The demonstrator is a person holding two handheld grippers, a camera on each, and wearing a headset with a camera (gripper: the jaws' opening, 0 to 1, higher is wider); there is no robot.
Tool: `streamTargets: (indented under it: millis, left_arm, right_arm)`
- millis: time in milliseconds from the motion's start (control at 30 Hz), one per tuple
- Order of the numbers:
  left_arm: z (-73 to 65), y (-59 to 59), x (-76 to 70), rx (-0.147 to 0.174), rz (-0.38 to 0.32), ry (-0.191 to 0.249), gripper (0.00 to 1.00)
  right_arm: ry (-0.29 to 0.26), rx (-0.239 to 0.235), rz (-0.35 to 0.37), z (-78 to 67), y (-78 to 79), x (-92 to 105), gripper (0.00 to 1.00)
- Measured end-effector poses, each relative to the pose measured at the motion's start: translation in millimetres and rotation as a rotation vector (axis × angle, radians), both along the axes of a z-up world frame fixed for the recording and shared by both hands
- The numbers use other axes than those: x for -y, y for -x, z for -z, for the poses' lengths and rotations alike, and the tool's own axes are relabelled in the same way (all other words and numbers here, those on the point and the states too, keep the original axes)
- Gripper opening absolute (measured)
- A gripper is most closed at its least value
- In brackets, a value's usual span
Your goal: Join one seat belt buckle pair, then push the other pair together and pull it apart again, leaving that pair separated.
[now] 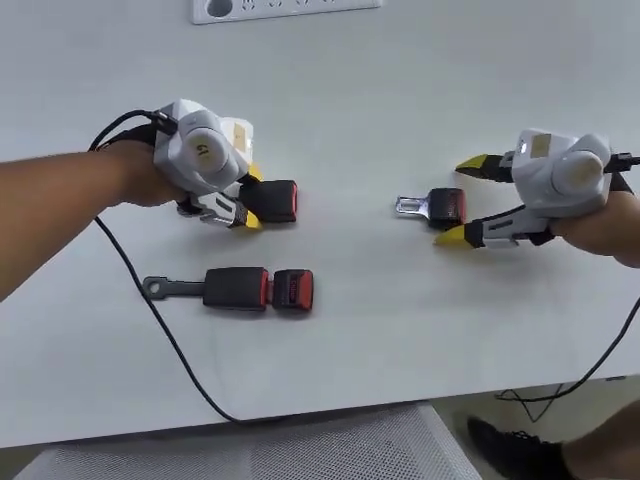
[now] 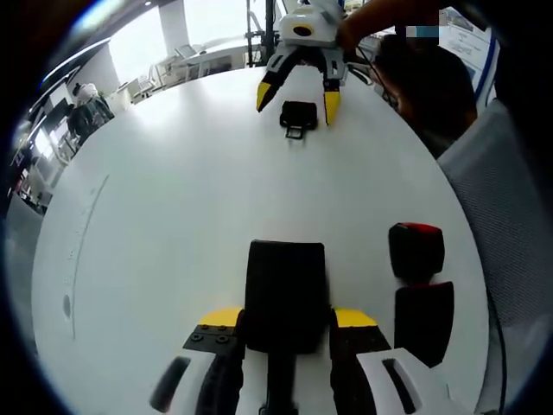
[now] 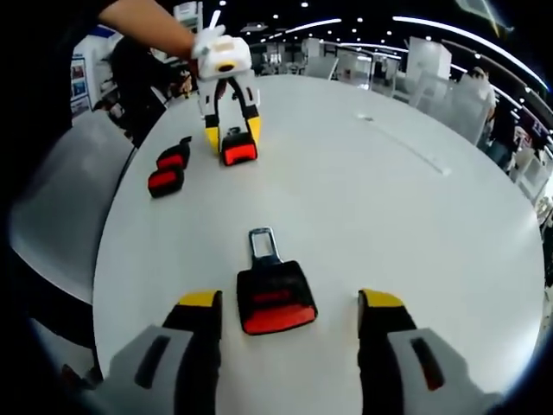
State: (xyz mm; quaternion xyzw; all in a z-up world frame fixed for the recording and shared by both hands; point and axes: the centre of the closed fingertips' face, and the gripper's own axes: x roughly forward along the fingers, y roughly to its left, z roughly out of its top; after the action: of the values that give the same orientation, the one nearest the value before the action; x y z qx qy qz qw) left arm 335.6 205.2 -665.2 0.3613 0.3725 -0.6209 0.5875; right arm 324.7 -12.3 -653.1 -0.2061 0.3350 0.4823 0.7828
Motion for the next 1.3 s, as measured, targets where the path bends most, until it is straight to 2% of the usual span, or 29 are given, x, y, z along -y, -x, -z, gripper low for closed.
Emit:
streamTargets:
  millis: [33,67,133,167,233,267,300,367,433,500,633,667,767,1000,1200,1233,1300]
  left_arm:
    - [-2.5,4.2,1.7,-0.025,-0.024,0.011,0.48]
    - [-5.8,4.2,3.6,-0.020,-0.033,0.028,0.52]
    - [-13.5,-2.9,4.5,0.025,-0.083,0.050,0.59]
    - [-18.1,-9.2,2.5,0.053,-0.141,0.058,0.63]
    - [-27.0,-12.7,3.8,0.064,-0.197,0.106,0.70]
    - [-33.4,-16.3,2.3,0.085,-0.235,0.132,0.74]
    - [-35.4,-17.7,0.9,0.092,-0.254,0.138,0.77]
    - [-43.1,-20.6,-4.6,0.091,-0.353,0.167,0.81]
    - [-54.1,-20.8,-8.9,0.101,-0.435,0.233,0.85]
    - [-58.1,-20.7,-17.4,0.115,-0.495,0.246,0.88]
    - [-69.2,-13.7,-35.5,0.121,-0.629,0.312,0.94]
    - [-72.0,-9.9,-41.8,0.118,-0.662,0.326,0.96]
    - [-76.1,-0.1,-53.4,0.125,-0.694,0.345,0.98]
    - [-85.6,33.2,-81.9,0.109,-0.785,0.414,1.00]
    - [-83.6,68.1,-99.2,0.089,-0.787,0.412,1.00]
    - [-87.8,73.2,-101.1,0.085,-0.793,0.442,1.00]
    - [-93.3,80.2,-107.1,0.084,-0.807,0.474,1.00]
  right_arm:
    - [-0.015,0.014,0.024,-5.2,-2.6,0.1,0.65]
    - [-0.030,0.022,0.040,-8.4,-4.2,-0.6,0.68]
    - [-0.033,0.054,0.088,-14.9,-9.4,2.2,0.72]
    - [-0.034,0.069,0.112,-17.6,-11.7,3.7,0.72]
    - [-0.055,0.088,0.154,-23.9,-12.2,2.6,0.73]
    - [-0.054,0.107,0.168,-25.9,-11.7,2.2,0.74]
    - [-0.055,0.121,0.181,-27.8,-11.5,2.1,0.76]
    - [-0.073,0.136,0.221,-30.8,-10.4,-0.4,0.79]
    - [-0.090,0.146,0.252,-33.9,-7.7,-3.4,0.81]
    - [-0.102,0.157,0.289,-37.1,-5.9,-5.3,0.83]
    - [-0.136,0.185,0.355,-42.5,-3.6,-9.5,0.91]
    - [-0.139,0.184,0.367,-42.6,-1.9,-10.6,0.92]
    - [-0.159,0.183,0.399,-44.9,5.0,-16.1,0.93]
    - [-0.180,0.189,0.440,-48.7,29.0,-28.6,0.96]
    - [-0.190,0.187,0.458,-49.1,50.3,-35.7,0.98]
    - [-0.188,0.190,0.461,-50.0,54.4,-36.8,0.98]
    - [-0.194,0.189,0.465,-51.5,61.2,-39.0,0.99]
